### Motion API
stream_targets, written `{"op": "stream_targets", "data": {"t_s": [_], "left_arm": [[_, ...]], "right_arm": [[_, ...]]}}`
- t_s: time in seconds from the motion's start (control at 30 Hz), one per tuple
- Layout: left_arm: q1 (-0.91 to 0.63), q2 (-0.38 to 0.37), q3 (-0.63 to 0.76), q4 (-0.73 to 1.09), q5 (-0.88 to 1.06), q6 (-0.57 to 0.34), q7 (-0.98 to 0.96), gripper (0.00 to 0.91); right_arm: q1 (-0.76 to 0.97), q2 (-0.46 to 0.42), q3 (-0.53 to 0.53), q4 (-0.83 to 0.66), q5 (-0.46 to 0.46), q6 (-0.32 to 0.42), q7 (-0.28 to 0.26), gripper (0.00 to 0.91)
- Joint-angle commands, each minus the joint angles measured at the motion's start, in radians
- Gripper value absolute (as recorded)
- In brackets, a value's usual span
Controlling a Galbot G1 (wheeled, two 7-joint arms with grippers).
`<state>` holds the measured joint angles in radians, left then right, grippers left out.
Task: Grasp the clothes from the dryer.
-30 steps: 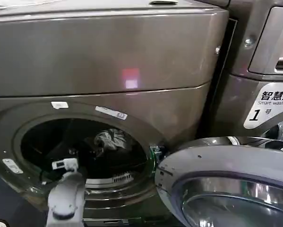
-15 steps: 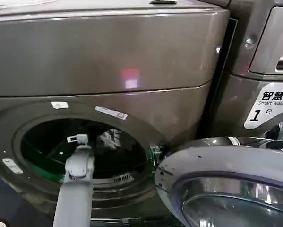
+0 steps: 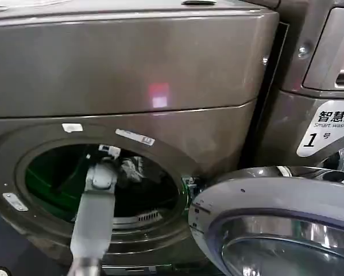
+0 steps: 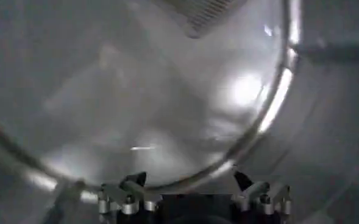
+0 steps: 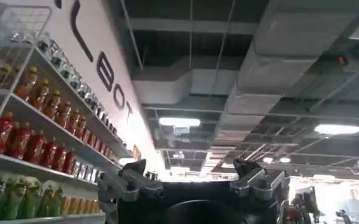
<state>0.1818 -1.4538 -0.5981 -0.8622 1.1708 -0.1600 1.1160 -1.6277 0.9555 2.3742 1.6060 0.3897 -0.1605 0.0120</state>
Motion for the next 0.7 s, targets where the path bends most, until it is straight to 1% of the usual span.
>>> {"op": "stream_targets", "data": {"t_s": [0.03, 0.13, 0.2, 0.3, 0.33, 0.47, 0.7], "left_arm": [[-0.082, 0.021, -0.005, 0.123, 0.013, -0.104, 0.225, 0.907], [-0.079, 0.020, 0.008, 0.132, -0.002, -0.066, 0.183, 0.907], [-0.073, 0.020, 0.010, 0.142, -0.001, -0.063, 0.172, 0.907], [-0.071, 0.022, 0.010, 0.180, 0.017, -0.066, 0.151, 0.907], [-0.069, 0.022, 0.010, 0.188, 0.037, -0.073, 0.113, 0.907], [-0.072, 0.019, 0.012, 0.240, 0.059, -0.098, 0.063, 0.907], [-0.082, 0.031, 0.013, 0.288, 0.054, -0.110, 0.004, 0.907]], "right_arm": [[0.007, 0.000, -0.013, 0.002, -0.009, 0.008, 0.001, 0.907], [0.018, 0.001, -0.024, 0.009, -0.012, 0.007, 0.002, 0.907], [0.024, 0.002, -0.028, 0.015, -0.012, 0.006, 0.002, 0.907], [0.023, 0.005, -0.031, 0.018, -0.013, 0.011, 0.001, 0.907], [0.023, 0.006, -0.032, 0.016, -0.013, 0.015, 0.001, 0.907], [0.035, 0.011, -0.049, 0.015, -0.021, 0.021, 0.001, 0.907], [0.051, 0.022, -0.065, 0.026, -0.025, 0.022, 0.000, 0.907]]}}
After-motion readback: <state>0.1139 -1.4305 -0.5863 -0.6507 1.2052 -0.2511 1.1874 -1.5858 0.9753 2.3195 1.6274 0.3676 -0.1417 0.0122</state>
